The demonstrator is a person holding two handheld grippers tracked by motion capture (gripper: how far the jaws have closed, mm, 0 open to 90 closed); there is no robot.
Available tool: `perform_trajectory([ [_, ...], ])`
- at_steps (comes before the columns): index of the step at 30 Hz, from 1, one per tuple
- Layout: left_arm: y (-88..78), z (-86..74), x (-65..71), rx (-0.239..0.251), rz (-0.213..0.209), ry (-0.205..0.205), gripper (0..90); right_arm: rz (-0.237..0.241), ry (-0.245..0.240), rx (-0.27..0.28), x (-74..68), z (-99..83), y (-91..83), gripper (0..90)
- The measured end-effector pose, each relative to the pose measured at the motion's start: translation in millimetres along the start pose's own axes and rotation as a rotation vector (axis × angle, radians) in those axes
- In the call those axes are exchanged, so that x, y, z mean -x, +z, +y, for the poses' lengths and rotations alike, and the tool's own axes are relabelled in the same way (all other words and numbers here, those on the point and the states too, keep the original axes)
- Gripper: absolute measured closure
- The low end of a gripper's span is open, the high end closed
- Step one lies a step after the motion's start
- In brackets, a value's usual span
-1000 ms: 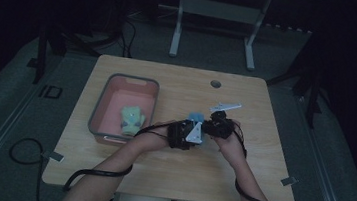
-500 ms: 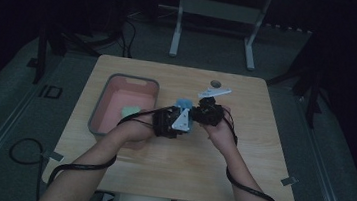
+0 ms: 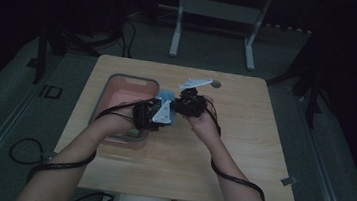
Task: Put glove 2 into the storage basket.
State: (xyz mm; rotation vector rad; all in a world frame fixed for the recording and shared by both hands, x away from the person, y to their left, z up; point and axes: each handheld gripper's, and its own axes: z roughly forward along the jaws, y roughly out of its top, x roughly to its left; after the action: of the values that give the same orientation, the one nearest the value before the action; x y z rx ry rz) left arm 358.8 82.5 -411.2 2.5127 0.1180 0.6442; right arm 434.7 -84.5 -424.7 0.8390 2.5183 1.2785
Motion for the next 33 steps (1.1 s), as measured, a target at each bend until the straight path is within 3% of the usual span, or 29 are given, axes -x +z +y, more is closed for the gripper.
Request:
perform_trajectory([
  [17, -31.4, -57.1, -3.5, -0.069, 0.034, -0.058, 75.2, 0.062, -0.068, -0.001, -41.3, 32.0, 53.6, 79.2],
  [23, -42.1, -76.3, -5.1, -0.087, 0.047, -0.091, 75.2, 0.082, -0.073, 0.039, -54.0, 39.5, 70.1, 79.2],
  [26, -39.9, -83.8, -4.6, -0.113, 0.044, -0.091, 75.2, 0.089, -0.075, 0.028, -57.6, 40.4, 79.3, 79.1],
  [33, -19.7, -92.8, -7.1, -0.110, -0.004, -0.134, 75.2, 0.067, -0.056, 0.000, -56.7, 34.1, 92.4, 79.1],
])
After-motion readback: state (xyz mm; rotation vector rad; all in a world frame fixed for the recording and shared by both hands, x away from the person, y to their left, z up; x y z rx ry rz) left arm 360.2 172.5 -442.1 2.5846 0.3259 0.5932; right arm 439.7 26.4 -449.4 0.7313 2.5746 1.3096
